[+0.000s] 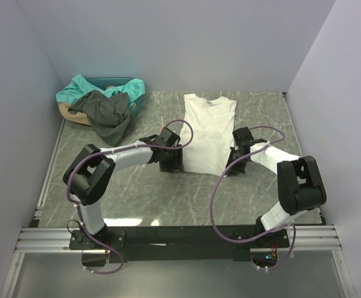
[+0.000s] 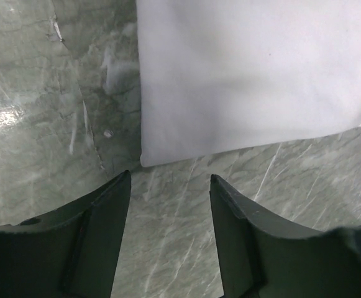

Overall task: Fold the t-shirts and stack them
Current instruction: Fold the tshirt

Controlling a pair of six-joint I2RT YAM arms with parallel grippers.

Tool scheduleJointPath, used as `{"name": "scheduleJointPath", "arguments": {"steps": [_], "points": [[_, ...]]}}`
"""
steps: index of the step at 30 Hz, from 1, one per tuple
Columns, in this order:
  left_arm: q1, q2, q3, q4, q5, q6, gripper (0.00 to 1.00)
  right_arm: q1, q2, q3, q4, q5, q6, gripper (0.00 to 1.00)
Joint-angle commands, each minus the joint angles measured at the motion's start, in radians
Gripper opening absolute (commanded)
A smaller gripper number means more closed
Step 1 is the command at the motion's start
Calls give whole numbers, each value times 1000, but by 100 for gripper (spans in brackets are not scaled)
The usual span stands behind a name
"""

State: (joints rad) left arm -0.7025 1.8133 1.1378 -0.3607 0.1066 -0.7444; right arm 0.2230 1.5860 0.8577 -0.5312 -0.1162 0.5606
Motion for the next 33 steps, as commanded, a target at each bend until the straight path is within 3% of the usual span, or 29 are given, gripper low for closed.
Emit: {"name": "scheduleJointPath", "arguments": {"steps": [1, 8, 16, 25, 31, 33], "points": [[-6, -11, 23, 3, -65, -56, 58, -1, -15, -35, 2, 33, 2, 1], [-6, 1, 45, -41, -157, -64, 51, -1, -32, -48, 7, 23, 7, 1], [-8, 37, 73, -23, -150, -44, 50, 1, -54, -49, 7, 18, 12, 0], [-9, 70, 66, -17, -114, -49, 34, -1, -50, -46, 7, 10, 13, 0], [-25, 81, 37, -4, -74, -61, 34, 1, -52, -49, 7, 9, 12, 0], [-34, 90, 39, -14, -76, -58, 28, 1, -52, -48, 8, 7, 15, 0]]}}
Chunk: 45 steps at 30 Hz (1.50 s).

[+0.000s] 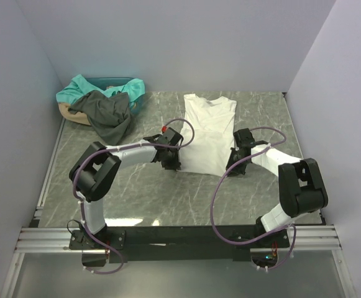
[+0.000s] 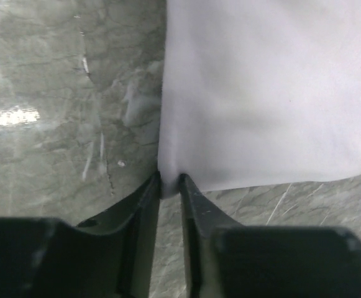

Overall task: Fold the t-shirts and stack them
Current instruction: Fold the tshirt

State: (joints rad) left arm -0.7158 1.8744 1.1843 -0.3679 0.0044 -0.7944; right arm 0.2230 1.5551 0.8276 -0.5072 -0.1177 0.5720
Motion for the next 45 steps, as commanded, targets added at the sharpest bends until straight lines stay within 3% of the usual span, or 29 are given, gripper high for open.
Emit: {"name": "scheduleJointPath", "arguments": {"steps": [1, 3, 4, 5, 17, 26, 34, 45], "points": [[-22, 40, -5, -8, 23, -8, 25, -1, -21, -18, -14, 6, 3, 0], [-22, 43, -2, -11, 22, -6, 17, 1, -23, -16, -13, 0, 2, 0], [-22, 45, 1, -11, 19, -2, 3, -1, -23, -13, -17, -3, 2, 0], [-22, 40, 3, -14, 16, 0, 0, 1, -27, -10, -22, -5, -1, 0], [-22, -152, 75, -173, -12, 70, 0, 1, -248, 94, -270, 36, -55, 0], [-39, -302, -55, -304, 141, 106, 0, 39, -410, 31, -453, 16, -58, 0], [-106, -415, -49, -373, 242, 44, 0, 180, -530, 60, -608, -8, 83, 0], [-68, -314, 153, -398, 177, 37, 0, 99, -501, 215, -580, 61, 101, 0]]}}
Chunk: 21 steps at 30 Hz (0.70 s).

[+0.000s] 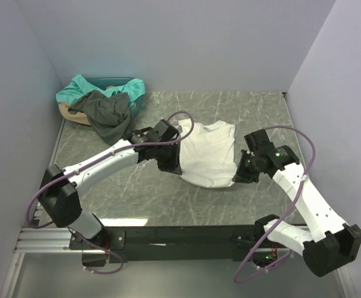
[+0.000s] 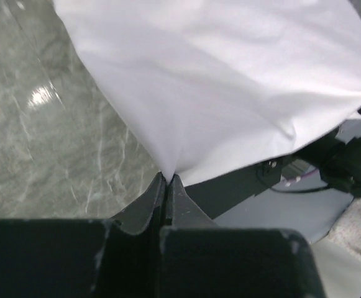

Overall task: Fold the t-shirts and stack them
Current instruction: Fold the tshirt

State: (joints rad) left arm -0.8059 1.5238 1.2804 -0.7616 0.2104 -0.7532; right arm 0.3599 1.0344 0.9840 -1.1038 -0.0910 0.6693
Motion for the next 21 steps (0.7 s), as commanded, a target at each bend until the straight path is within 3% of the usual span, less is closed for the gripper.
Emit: {"name": "scheduleJointPath", "arguments": {"steps": [1, 21], "points": [[34, 44, 71, -13, -43, -9, 0, -50, 26, 70, 31, 37, -7, 0], [195, 383, 451, 56, 0, 74, 0, -210, 404, 410, 231, 70, -128, 0]]}}
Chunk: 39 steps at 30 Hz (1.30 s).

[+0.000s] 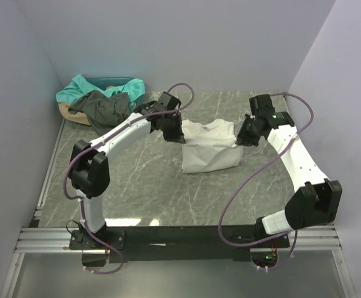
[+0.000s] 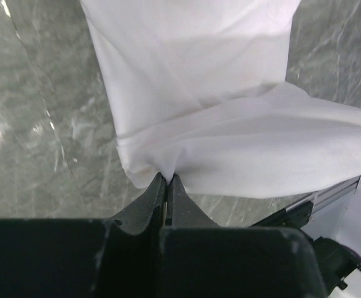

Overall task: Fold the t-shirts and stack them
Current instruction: Fold the tshirt

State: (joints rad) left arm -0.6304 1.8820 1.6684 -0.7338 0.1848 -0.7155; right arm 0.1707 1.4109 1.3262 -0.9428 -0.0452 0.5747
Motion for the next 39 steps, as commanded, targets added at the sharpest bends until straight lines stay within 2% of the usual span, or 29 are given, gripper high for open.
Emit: {"name": "scheduleJointPath", "arguments": {"steps": [1, 10, 22, 32, 39], "points": [[34, 37, 83, 30, 39, 36, 0, -22, 58, 92, 73, 22, -36, 0], [95, 154, 192, 62, 81, 68, 0, -62, 242, 232, 111, 21, -81, 0], [162, 258, 246, 134, 105, 54, 0, -83, 450, 441, 111, 28, -113, 0], [193, 299, 234, 197, 119, 44, 0, -83, 554, 499, 113, 30, -134, 0], [199, 353, 295, 188, 124, 62, 0, -85, 562, 501, 111, 44, -137, 0]]}}
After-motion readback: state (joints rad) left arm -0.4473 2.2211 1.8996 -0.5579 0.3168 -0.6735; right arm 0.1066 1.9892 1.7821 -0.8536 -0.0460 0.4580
